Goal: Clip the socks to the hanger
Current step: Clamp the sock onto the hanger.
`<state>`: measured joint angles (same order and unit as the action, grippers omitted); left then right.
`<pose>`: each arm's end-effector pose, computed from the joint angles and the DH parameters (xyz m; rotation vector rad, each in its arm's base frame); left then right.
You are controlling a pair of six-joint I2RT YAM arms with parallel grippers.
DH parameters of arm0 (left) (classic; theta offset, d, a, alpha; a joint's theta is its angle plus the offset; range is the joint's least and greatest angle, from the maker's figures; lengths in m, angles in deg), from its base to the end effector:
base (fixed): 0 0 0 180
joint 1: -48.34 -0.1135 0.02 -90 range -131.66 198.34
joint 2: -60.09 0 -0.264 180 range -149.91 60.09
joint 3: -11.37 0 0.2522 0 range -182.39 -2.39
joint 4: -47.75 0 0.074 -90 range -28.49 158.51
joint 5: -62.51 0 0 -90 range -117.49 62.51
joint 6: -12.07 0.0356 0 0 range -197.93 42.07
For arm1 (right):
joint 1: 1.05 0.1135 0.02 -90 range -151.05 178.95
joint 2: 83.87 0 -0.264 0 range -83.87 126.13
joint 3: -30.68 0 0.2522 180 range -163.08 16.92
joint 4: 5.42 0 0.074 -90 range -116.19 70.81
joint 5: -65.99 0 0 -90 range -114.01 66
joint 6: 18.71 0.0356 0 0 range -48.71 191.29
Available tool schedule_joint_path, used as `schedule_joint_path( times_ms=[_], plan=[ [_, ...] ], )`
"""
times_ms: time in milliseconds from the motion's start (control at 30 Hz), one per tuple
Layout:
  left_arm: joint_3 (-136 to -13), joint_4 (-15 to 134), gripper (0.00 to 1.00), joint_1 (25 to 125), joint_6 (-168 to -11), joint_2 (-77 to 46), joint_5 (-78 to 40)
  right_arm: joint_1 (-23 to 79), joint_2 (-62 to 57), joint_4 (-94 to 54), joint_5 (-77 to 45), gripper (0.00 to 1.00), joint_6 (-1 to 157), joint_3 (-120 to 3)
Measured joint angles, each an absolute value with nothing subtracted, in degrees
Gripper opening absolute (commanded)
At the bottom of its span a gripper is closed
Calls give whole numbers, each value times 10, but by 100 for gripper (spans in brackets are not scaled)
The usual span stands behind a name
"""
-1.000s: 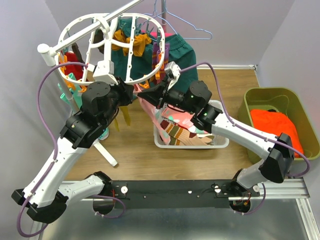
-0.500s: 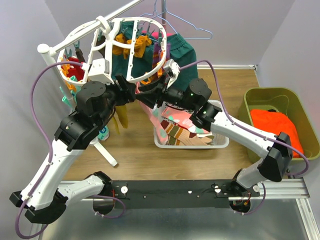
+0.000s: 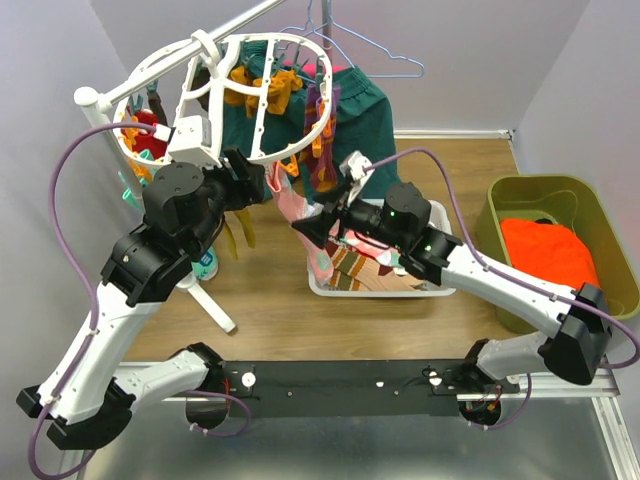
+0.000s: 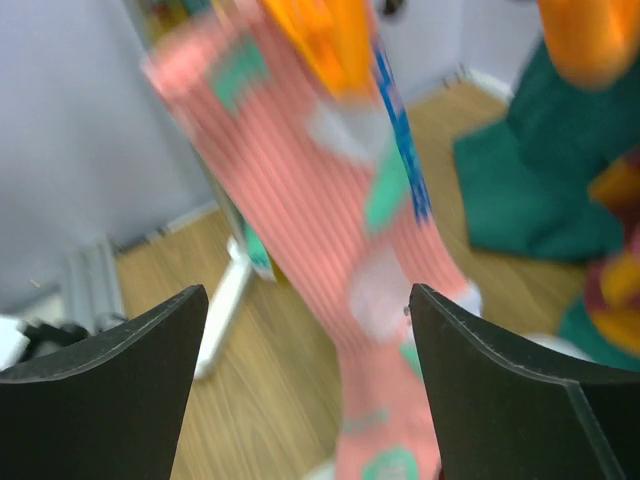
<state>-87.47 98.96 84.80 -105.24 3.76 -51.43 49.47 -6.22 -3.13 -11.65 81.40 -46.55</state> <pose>0.1412 -0.0864 0.4875 -0.1733 1.7230 -0.4660 0.2004 0.2553 0.3731 -0.7282 1.4550 0.9944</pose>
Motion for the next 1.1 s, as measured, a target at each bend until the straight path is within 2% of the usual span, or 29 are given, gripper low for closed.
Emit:
schedule_joint_path(
  times_ms=[200, 400, 567, 633, 733, 1100],
  plan=[
    [-875, 999, 72, 848, -1049, 45, -524, 495, -77, -59, -145, 94, 805, -371],
    [-883, 1007, 72, 848, -1049, 49, -526, 495, -32, -47, -143, 93, 810, -331],
    [-885, 1011, 72, 848, -1049, 53, -526, 495, 35, -22, -130, 77, 816, -334],
    [-888, 1012, 72, 848, -1049, 54, -526, 495, 61, -21, -122, 71, 819, -344],
    [-893, 1013, 72, 848, -1049, 57, -528, 495, 81, -20, -111, 67, 824, -367],
    [-933, 1012, 72, 848, -1050, 72, -530, 550, 169, 33, -27, 66, 870, -540]
  ],
)
